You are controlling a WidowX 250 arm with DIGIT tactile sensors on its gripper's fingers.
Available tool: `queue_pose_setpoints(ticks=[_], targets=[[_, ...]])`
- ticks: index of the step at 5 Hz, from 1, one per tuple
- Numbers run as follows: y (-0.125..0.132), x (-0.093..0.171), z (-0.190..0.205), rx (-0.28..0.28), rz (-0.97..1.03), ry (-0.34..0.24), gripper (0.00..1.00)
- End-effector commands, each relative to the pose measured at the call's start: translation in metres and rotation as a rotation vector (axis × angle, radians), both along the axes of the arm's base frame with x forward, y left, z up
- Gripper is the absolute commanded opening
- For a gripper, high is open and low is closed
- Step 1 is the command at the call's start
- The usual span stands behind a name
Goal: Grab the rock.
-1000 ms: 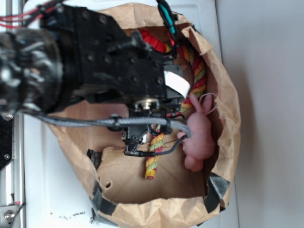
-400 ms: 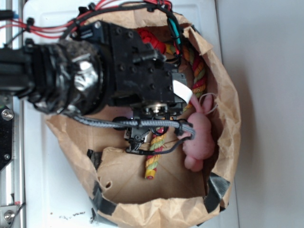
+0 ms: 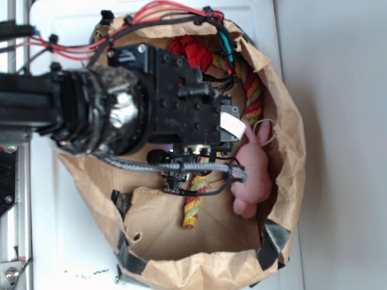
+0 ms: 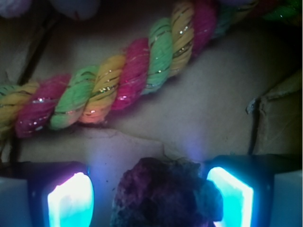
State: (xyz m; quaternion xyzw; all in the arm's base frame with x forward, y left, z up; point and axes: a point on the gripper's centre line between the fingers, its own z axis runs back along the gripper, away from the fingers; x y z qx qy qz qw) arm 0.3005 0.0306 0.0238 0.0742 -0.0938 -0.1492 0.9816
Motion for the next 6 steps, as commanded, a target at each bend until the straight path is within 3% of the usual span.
queue_pose_setpoints(ticks=[1, 2, 6], targets=[[-0.004, 0.002, 0.001, -0.018, -0.007, -0.018, 0.0], [-0.001, 0.001, 0.012, -0.04, -0.006, -0.024, 0.0], [0.012, -0.025, 0.122, -0.236, 0.001, -0.044, 0.0]])
